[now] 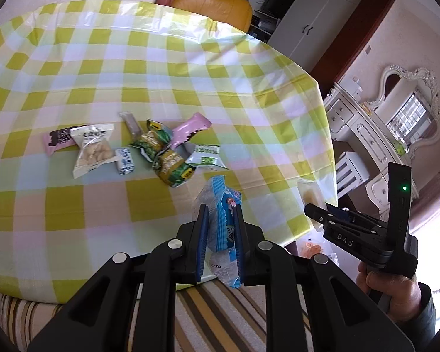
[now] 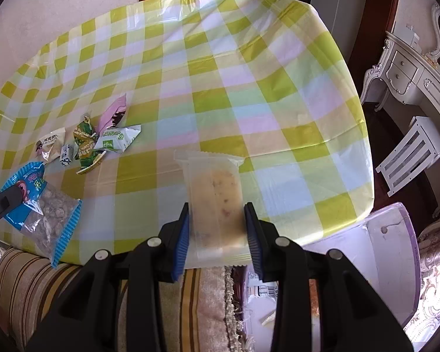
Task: Organize snacks
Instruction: 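Carry the cake bar with the right tool while the left carries the blue bag to the box, then open the left tool over the box while the right opens to drop the cake bar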
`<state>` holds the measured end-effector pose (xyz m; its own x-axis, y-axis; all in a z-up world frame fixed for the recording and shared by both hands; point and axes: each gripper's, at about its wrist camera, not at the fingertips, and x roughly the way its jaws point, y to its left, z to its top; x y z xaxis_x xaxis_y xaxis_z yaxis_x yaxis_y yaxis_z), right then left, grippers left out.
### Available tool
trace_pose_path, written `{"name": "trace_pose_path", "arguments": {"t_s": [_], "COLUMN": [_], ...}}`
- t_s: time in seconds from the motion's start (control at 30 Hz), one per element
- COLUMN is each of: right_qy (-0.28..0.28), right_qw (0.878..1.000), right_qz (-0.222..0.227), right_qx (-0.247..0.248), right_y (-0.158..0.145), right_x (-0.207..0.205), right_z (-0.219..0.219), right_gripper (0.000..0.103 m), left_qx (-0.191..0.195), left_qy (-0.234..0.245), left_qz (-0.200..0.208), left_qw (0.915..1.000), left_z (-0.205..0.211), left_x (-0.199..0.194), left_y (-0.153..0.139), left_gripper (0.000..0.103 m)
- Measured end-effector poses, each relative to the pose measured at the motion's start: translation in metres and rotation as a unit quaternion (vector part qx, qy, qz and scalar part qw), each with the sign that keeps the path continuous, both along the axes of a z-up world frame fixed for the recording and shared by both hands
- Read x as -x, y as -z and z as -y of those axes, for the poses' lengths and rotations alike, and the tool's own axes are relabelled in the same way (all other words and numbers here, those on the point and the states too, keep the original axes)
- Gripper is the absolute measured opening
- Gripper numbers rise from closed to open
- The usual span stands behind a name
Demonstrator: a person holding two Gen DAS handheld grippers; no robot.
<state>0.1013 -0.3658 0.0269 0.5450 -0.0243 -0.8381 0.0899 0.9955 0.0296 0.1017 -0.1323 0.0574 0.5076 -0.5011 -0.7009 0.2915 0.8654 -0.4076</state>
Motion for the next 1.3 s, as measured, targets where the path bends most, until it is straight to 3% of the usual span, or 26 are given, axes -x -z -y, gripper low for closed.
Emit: {"name": "trace_pose_path", "arguments": {"t_s": [0.23,0.63,0.93,1.3], "right_qy": [0.041,0.115,0.161,0.191], "right_qw": [0.999,0.992,0.985,0.977], "right_qz": [-0.017,-0.047,-0.068,-0.089], "right_qx": [0.004,0.004,-0.007,-0.022], "right_y": [0.010,0.034,0.056,0.082], "right_x": [0.022,0.056,0.073,0.085], "right_z": [0.040,0.108,0.149,0.174], "right_gripper": [0.036,0.036,0.036,0.036], "left_qx": [-0.006,-0.037,-0.059,-0.079], "left_qy": [0.090,0.201,0.245,0.272], "left_qz": [-0.014,-0.041,-0.070,-0.100], "left_qw": [0.9958,0.9781,0.9651,0.9539], "left_z": [0.074,0.180,0.230,0.261], "left_x": [0.004,0.014,0.016,0.015], "left_y": [0.004,0.024,0.045,0.067], "left_gripper": [0.016,0.016,0.016,0.017]}}
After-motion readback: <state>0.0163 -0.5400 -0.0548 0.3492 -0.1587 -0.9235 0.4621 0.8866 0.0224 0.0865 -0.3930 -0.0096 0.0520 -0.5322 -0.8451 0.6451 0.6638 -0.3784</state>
